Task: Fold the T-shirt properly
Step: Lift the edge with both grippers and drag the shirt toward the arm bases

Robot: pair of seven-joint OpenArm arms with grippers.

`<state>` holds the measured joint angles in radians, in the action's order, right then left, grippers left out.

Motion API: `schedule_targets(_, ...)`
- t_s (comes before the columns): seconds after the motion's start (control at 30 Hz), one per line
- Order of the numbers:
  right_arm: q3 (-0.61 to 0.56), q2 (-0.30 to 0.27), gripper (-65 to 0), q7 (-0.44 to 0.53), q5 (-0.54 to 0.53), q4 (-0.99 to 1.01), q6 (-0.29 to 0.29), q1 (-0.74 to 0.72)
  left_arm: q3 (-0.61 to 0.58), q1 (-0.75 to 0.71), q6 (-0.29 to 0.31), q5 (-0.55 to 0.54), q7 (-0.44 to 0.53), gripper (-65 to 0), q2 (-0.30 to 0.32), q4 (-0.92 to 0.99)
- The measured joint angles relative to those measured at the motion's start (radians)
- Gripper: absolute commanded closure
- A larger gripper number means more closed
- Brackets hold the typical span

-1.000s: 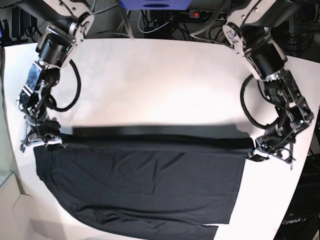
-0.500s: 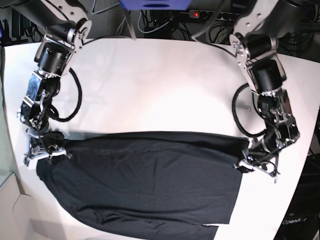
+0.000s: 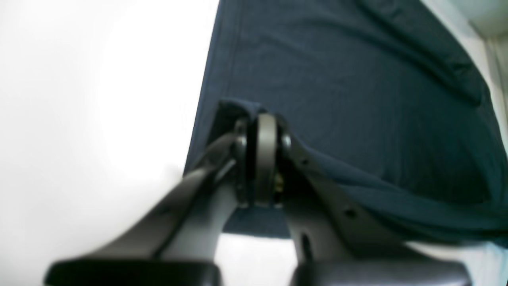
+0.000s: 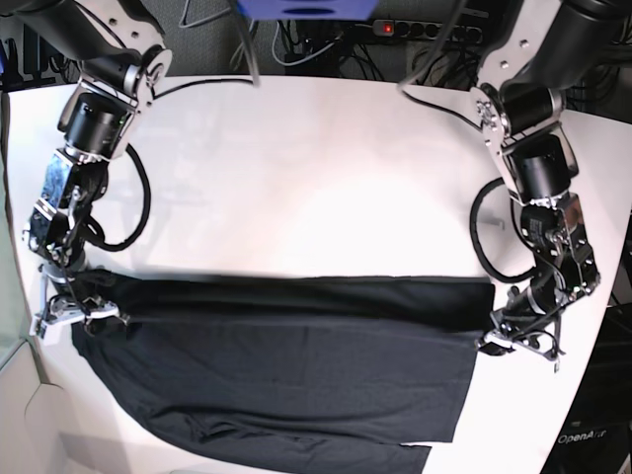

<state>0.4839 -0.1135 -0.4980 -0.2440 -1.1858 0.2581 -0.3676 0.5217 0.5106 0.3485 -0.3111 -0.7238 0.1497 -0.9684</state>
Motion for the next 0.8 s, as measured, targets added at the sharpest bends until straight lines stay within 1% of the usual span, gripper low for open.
schedule_targets(0.17, 0.0, 0.0, 0.0, 0.001, 0.0, 0.003, 0.0, -0.001, 0.001, 0.011, 0.0, 0.004, -0.001, 0.0, 0.0, 0.0)
schedule_targets(0.3, 0.0, -0.002, 0.0, 0.054, 0.0, 0.08, 0.0, -0.019, 0.0, 0.041, -0.001, 0.003, 0.0, 0.0, 0.0, 0.0)
schedule_targets(0.43, -0.008, -0.034, 0.0, 0.075, 0.0, 0.167, 0.0, -0.039, 0.0, 0.072, 0.002, 0.0, 0.003, 0.0, 0.002, 0.042)
schedule_targets(0.6, -0.014, -0.037, 0.0, 0.084, 0.0, 0.167, 0.0, -0.039, 0.0, 0.079, -0.001, 0.003, 0.004, 0.0, -0.003, 0.068)
schedule_targets(0.7, -0.014, -0.033, 0.0, 0.082, 0.0, 0.167, 0.0, -0.036, -0.038, 0.073, -0.003, 0.004, 0.062, 0.0, 0.0, 0.071)
schedule_targets(0.8, -0.016, -0.032, 0.0, 0.082, 0.0, 0.167, 0.0, -0.027, -0.097, 0.078, 0.0, -0.001, 0.092, 0.0, 0.005, 0.102)
